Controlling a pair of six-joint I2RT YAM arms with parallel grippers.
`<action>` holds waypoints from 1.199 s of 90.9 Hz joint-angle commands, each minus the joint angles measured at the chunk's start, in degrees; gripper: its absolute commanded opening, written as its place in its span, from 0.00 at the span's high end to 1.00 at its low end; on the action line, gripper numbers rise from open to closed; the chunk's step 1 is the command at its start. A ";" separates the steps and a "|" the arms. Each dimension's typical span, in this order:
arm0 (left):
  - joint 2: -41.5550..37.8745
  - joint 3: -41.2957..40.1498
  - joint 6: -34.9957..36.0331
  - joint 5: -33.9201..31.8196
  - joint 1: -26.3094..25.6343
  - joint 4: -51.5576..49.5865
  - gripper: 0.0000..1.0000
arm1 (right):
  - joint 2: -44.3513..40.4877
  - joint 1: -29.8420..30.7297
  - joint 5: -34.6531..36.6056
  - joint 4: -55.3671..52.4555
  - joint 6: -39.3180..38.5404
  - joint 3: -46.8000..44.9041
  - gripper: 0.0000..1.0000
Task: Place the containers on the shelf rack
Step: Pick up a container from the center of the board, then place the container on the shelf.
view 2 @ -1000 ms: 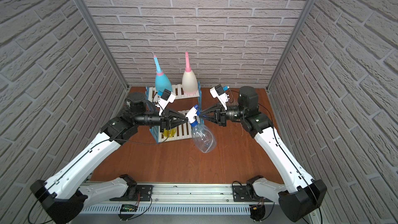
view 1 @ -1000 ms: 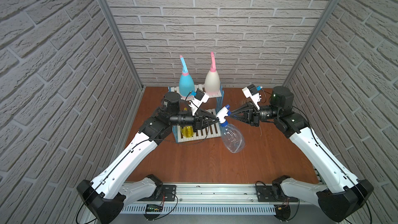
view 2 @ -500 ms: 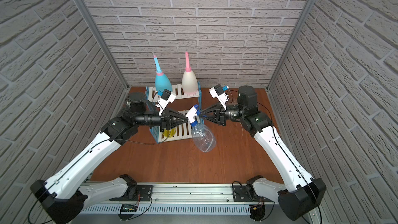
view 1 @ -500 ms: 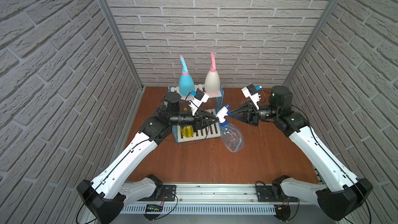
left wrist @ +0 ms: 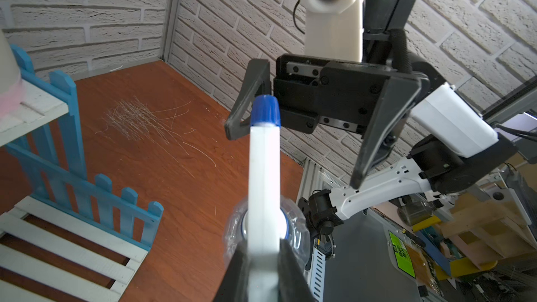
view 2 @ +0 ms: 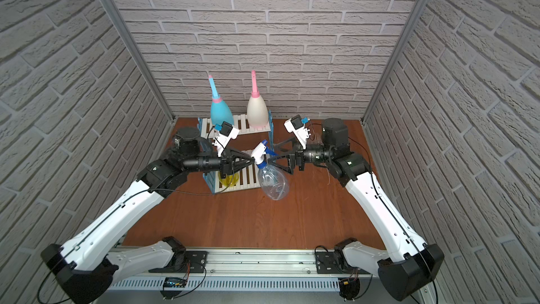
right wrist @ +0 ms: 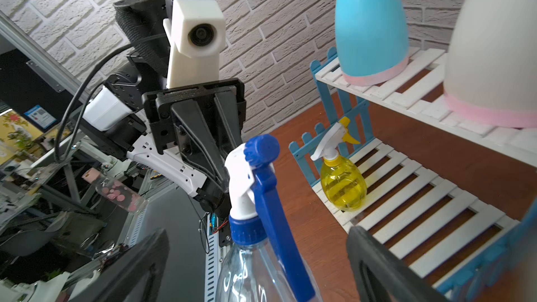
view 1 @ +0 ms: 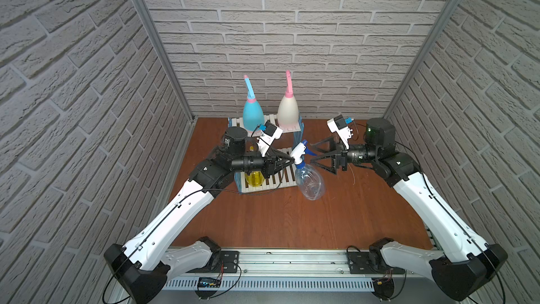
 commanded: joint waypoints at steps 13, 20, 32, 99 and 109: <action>-5.35 -1.31 -2.58 -16.66 -6.18 -5.11 1.00 | -9.19 0.16 17.32 3.11 -2.74 -5.47 0.00; -5.86 -0.66 -2.63 -25.62 -9.68 -8.68 1.00 | -11.75 0.16 21.63 4.62 -3.08 -7.85 0.00; -5.99 -0.56 -4.60 -40.25 -14.72 -13.18 1.00 | -15.47 0.16 26.88 7.16 -3.87 -11.14 0.01; 10.60 -2.08 -19.96 -81.41 -25.69 -0.75 1.00 | -27.47 0.12 36.93 11.96 -6.12 -24.11 0.00; 12.84 -2.08 -22.03 -82.05 -25.29 -0.94 1.00 | -27.56 0.16 35.06 12.88 -6.04 -25.11 0.00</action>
